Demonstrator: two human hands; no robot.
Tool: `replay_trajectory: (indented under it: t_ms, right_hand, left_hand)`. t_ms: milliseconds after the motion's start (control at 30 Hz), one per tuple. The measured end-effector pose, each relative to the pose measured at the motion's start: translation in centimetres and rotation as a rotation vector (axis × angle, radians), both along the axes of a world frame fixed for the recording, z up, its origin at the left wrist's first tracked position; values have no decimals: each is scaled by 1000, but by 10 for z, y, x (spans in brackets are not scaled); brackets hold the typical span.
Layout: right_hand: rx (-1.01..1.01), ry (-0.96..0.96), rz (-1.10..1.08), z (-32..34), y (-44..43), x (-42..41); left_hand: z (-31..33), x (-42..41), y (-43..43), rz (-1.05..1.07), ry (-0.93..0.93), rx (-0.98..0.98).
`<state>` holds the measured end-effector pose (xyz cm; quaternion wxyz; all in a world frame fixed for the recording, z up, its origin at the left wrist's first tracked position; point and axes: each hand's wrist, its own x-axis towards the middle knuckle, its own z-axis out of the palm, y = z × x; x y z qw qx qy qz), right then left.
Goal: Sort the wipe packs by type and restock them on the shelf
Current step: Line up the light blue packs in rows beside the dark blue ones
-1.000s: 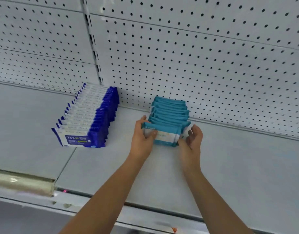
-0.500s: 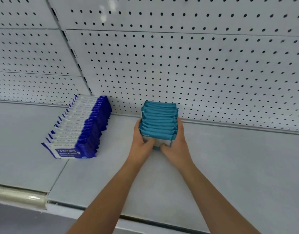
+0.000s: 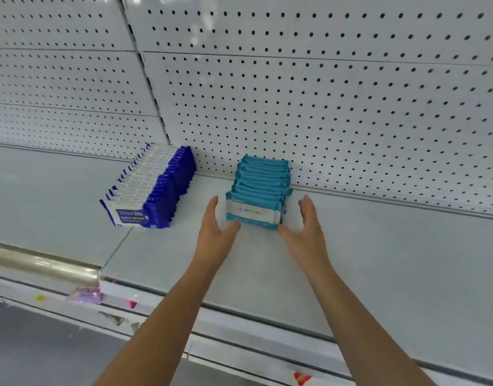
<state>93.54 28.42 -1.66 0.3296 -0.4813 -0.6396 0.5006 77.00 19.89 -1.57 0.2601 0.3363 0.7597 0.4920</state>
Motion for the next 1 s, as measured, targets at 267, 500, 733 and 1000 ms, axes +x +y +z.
replay_trajectory:
  t_ms: [267, 500, 733, 1000]
  right_hand:
    - [10, -32, -36, 3, -91, 56]
    - [-38, -30, -196, -11, -180, 146]
    - [-68, -32, -418, -22, -243, 271]
    - [-83, 19, -689, -33, -328, 483]
  left_hand:
    - [0, 55, -79, -191, -42, 45]
    - [-15, 130, -140, -302, -166, 126]
    - [-37, 264, -173, -521, -202, 104]
    - [-53, 489, -215, -838, -320, -19]
